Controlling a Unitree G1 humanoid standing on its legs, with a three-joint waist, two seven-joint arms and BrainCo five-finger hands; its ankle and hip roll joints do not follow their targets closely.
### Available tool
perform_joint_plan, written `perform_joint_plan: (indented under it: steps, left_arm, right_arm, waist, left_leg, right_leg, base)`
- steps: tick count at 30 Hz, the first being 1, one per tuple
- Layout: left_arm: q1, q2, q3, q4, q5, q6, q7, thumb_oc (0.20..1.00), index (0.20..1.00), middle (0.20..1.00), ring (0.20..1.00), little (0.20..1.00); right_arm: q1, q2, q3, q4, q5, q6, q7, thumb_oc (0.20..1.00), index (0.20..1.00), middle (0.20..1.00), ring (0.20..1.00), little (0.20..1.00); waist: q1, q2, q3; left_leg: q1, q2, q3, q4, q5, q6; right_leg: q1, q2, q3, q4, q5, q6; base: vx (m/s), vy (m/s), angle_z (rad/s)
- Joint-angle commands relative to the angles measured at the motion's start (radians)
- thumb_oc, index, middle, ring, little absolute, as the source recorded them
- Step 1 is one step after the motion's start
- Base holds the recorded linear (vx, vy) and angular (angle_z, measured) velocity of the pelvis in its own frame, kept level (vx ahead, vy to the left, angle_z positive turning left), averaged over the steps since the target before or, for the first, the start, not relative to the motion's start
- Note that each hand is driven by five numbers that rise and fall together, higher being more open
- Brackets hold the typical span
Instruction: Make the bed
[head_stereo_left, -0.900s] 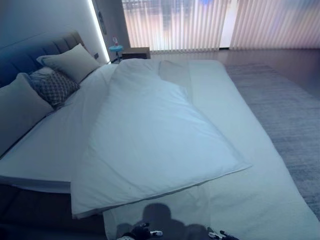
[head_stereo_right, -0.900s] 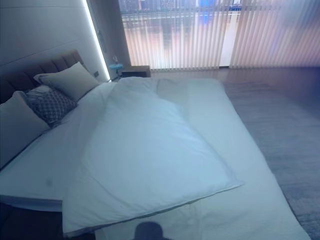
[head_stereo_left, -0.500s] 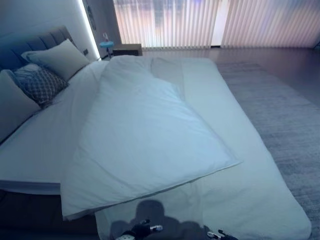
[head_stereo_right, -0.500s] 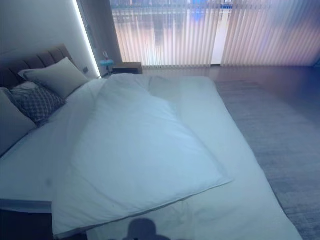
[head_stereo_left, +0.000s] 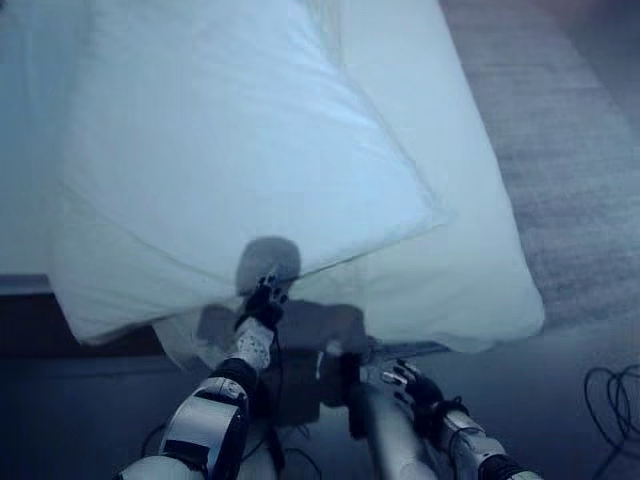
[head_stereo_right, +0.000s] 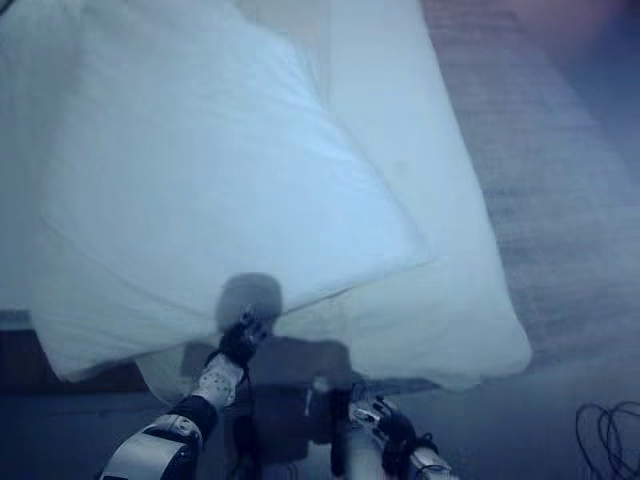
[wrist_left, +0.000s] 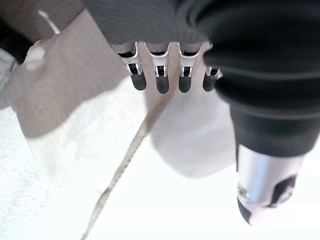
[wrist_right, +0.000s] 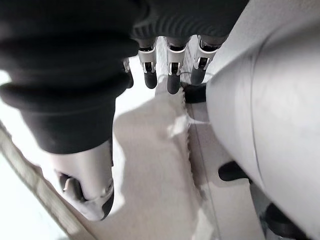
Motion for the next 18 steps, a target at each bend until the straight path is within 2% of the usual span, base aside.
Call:
perform_joint_plan:
  steps: [1, 8, 14, 18]
  left_arm:
    - [-0.054, -0.011, 0.022, -0.015, -0.064, -0.05, -0.008, 1.0, 1.0, 1.0, 1.0, 1.0]
    - [-0.096, 0.031, 0.098, 0.011, -0.126, -0.06, 0.016, 1.0, 1.0, 1.0, 1.0, 1.0]
    - [-0.11, 0.034, 0.129, 0.007, -0.158, -0.07, 0.027, 1.0, 1.0, 1.0, 1.0, 1.0]
    - [-0.123, 0.023, 0.128, 0.007, -0.167, -0.082, 0.069, 1.0, 1.0, 1.0, 1.0, 1.0]
  right_arm:
    - [0.041, -0.016, 0.022, -0.103, 0.043, -0.029, -0.009, 1.0, 1.0, 1.0, 1.0, 1.0]
    - [0.058, -0.019, 0.03, -0.183, 0.044, -0.032, -0.024, 1.0, 1.0, 1.0, 1.0, 1.0]
    - [0.069, -0.02, 0.04, -0.21, 0.041, -0.026, -0.023, 1.0, 1.0, 1.0, 1.0, 1.0]
    - [0.065, -0.021, 0.052, -0.224, 0.05, -0.024, -0.028, 1.0, 1.0, 1.0, 1.0, 1.0]
  waist:
    - [-0.019, -0.014, -0.054]
    - [-0.033, -0.011, -0.07]
    - [-0.037, -0.003, -0.092]
    - [-0.033, 0.001, -0.092]
  left_leg:
    - [-0.156, 0.027, -0.037, 0.129, -0.014, 0.006]
    - [-0.236, 0.044, -0.036, 0.21, -0.059, 0.006]
    - [-0.276, 0.046, -0.042, 0.217, -0.059, 0.005]
    - [-0.296, 0.043, -0.046, 0.216, -0.053, 0.005]
  right_leg:
    - [-0.035, 0.004, 0.006, 0.003, 0.033, 0.059]
    - [-0.119, 0.007, 0.012, 0.067, 0.012, 0.053]
    - [-0.158, 0.011, 0.012, 0.07, 0.012, 0.05]
    - [-0.173, 0.011, 0.008, 0.07, 0.013, 0.047]
  base:
    - [-0.04, 0.0, 0.05]
    - [0.0, 0.017, -0.05]
    - [0.0, 0.001, -0.02]
    - [0.0, 0.0, 0.0]
